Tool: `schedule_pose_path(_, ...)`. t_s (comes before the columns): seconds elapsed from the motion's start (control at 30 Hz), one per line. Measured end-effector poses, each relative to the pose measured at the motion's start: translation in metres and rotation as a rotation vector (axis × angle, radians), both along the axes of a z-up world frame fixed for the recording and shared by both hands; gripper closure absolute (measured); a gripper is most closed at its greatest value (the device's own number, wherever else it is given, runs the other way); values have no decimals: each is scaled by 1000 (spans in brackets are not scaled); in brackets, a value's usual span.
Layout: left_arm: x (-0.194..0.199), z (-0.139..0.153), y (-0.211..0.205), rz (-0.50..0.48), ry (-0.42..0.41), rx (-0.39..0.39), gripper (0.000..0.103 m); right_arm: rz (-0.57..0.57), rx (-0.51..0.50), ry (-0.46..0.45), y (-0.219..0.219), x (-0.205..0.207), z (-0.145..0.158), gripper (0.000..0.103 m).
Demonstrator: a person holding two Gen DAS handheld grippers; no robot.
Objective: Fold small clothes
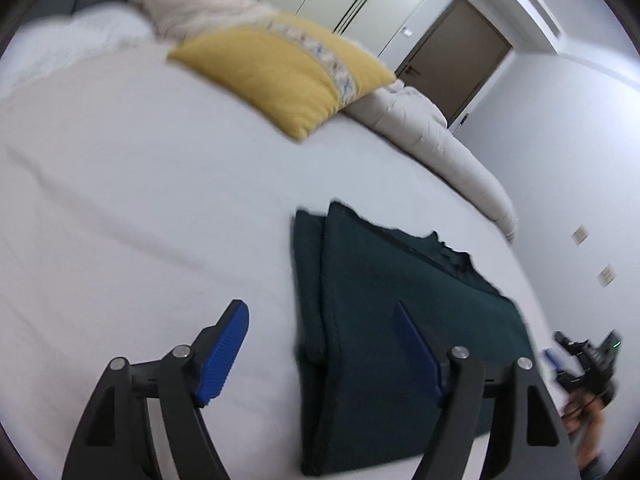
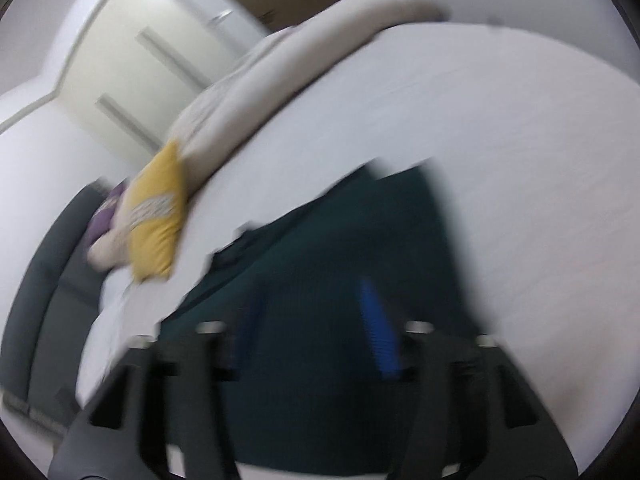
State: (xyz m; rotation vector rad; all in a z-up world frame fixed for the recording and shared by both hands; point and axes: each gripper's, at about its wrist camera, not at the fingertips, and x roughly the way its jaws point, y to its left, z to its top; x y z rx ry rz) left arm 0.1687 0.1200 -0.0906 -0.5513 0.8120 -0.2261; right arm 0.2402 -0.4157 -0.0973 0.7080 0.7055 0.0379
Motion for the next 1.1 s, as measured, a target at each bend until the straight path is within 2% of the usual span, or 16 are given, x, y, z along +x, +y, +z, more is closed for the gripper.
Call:
schedule_pose_path(0.13, 10, -21, -6, -76, 105, -90, 27, 218, 84, -11, 66, 21, -1, 43)
schedule_pose_path(0.2, 18, -31, -9, -96, 150, -136, 27, 289, 128, 4, 92, 28, -6, 43)
schedule_pose_path(0.4, 43, -41, -3, -116, 201, -236, 27, 406, 221, 27, 141, 42, -26, 43)
schedule_pose_path(0.5, 59, -46, -4, -143, 238, -279, 38, 413, 271, 34, 152, 49, -38, 43)
schedule_pose_path(0.6, 65, -47, -8, -177, 260, -291, 43, 430, 301, 34, 148, 40, -38, 43)
schedule_pose_path(0.67, 66, -48, -8, -186, 265, -299, 55, 445, 305, 38, 153, 45, -36, 43)
schedule_pose_path(0.73, 65, -54, -2, -179, 280, -340, 78, 466, 298, 46, 152, 42, -28, 43)
schedule_pose_path(0.8, 63, -62, 5, -171, 283, -381, 81, 490, 287, 57, 163, 48, -26, 43)
schedule_pose_path(1.03, 60, -52, 1, -167, 248, -337, 84, 549, 257, 122, 198, 66, -32, 43)
schedule_pose_path(1.1, 60, -48, -3, -172, 238, -290, 85, 547, 232, 169, 207, 75, -44, 45)
